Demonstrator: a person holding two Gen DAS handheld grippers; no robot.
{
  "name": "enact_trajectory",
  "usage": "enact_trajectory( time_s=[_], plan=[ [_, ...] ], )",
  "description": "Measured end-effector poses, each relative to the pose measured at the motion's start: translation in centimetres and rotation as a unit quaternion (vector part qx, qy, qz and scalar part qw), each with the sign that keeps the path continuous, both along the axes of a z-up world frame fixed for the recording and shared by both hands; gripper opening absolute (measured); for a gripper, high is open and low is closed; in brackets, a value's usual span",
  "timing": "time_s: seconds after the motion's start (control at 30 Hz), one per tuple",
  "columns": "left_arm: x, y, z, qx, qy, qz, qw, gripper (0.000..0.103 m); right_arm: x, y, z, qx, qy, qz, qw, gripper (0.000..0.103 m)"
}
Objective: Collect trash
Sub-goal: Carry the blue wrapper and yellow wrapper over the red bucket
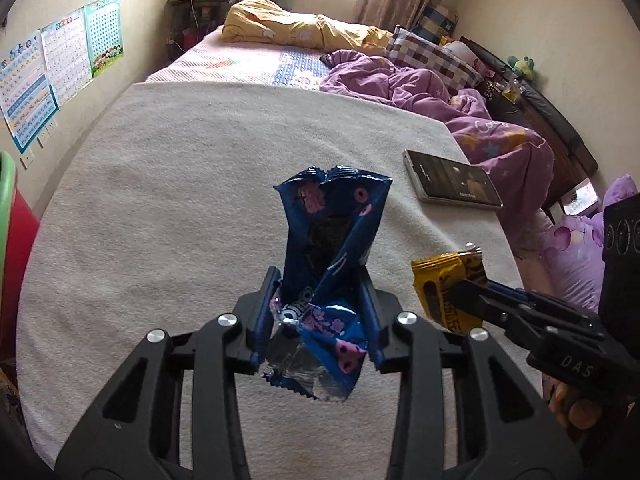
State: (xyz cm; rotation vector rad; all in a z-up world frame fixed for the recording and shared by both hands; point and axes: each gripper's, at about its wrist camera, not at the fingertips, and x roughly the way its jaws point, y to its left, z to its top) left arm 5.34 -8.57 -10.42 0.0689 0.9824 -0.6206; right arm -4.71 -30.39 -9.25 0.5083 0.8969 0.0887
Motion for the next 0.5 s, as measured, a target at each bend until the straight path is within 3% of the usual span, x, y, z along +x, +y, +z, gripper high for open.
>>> enact_trajectory(
  time_s=[0.5],
  plan=[
    [0.6, 7.9, 3.1, -0.005, -0.045, 0.076, 0.9961, 0.037, 4.4, 8.4, 2.7, -0.022, -0.033, 0.09, 0.995, 0.025]
  ],
)
